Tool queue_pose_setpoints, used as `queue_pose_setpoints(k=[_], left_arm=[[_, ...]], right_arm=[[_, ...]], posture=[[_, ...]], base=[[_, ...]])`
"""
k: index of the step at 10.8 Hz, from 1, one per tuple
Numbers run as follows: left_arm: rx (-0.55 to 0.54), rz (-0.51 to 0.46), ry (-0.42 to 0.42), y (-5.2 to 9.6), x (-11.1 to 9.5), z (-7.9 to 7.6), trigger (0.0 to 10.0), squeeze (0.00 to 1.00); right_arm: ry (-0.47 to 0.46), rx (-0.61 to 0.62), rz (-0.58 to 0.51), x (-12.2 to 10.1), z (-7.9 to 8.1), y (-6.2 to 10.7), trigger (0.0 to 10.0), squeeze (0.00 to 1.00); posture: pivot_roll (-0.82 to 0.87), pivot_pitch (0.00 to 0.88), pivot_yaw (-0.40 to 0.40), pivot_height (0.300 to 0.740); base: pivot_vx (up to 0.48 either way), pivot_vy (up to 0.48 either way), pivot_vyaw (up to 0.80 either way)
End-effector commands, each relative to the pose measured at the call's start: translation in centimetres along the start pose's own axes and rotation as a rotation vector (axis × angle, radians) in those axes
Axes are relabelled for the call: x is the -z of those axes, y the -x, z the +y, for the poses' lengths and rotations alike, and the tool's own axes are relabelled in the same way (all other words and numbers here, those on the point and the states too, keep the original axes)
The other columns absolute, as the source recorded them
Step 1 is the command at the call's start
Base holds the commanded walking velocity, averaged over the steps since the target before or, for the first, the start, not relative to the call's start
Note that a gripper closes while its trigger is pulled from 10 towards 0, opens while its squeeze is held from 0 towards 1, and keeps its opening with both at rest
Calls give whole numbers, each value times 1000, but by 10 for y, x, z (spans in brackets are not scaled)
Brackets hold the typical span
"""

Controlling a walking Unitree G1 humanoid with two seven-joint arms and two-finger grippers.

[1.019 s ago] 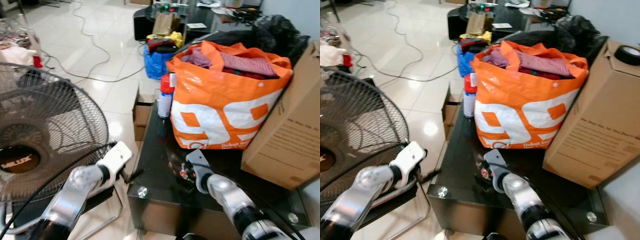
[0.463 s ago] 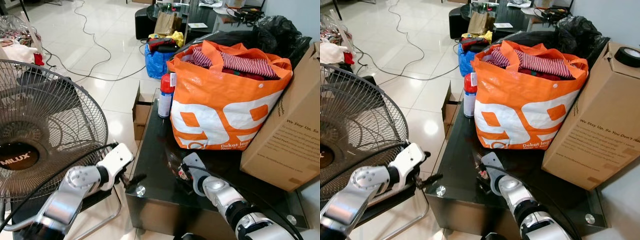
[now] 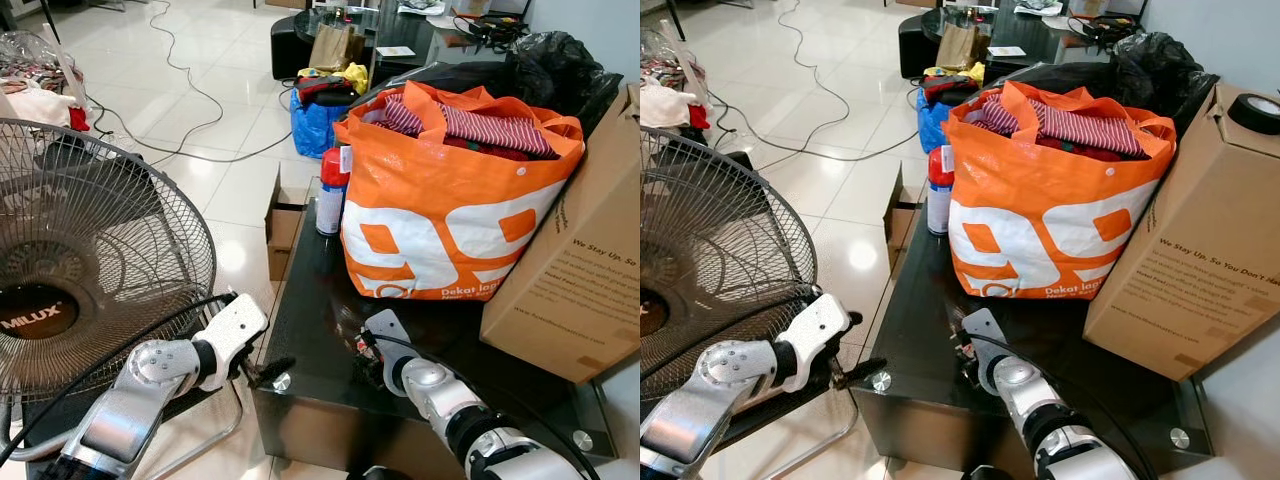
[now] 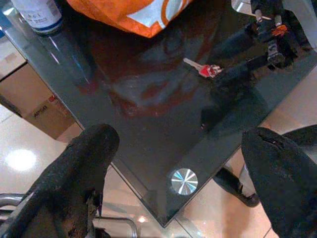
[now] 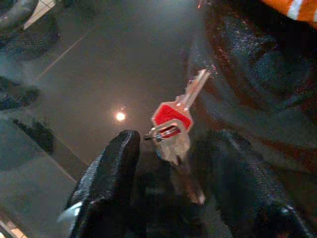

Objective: Hang keys on a hook

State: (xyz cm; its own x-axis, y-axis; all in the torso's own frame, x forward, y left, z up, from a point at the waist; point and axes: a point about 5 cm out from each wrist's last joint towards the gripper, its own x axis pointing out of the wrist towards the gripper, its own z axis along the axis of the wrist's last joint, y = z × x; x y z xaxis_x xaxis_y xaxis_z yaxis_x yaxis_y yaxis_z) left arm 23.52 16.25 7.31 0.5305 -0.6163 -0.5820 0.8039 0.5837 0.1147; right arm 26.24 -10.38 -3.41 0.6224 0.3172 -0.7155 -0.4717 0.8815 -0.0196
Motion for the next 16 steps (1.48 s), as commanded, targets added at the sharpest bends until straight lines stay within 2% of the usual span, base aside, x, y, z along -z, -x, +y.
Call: queue_pose_setpoints(k=[1, 10, 15, 16], left_arm=[[10, -1, -14, 2, -3, -2, 10000, 0], [11, 1, -2, 2, -5, -5, 10000, 0], [9, -9, -5, -2, -7, -6, 10000, 0], [7, -15, -6, -2, -8, -6, 10000, 0]], right_arm=[[-19, 9, -9, 0, 0, 0, 0, 0], [-19, -4, -20, 4, 5, 0, 0, 0], [-30, 22, -20, 12, -6, 4, 0, 0], [-55, 14, -55, 9, -10, 5, 0, 0]], posture=[[1, 0, -61, 740], [5, 0, -70, 740], [-5, 0, -67, 740], [-10, 0, -67, 740]], base=[[0, 0, 0], [0, 0, 0], [0, 0, 0], [0, 0, 0]])
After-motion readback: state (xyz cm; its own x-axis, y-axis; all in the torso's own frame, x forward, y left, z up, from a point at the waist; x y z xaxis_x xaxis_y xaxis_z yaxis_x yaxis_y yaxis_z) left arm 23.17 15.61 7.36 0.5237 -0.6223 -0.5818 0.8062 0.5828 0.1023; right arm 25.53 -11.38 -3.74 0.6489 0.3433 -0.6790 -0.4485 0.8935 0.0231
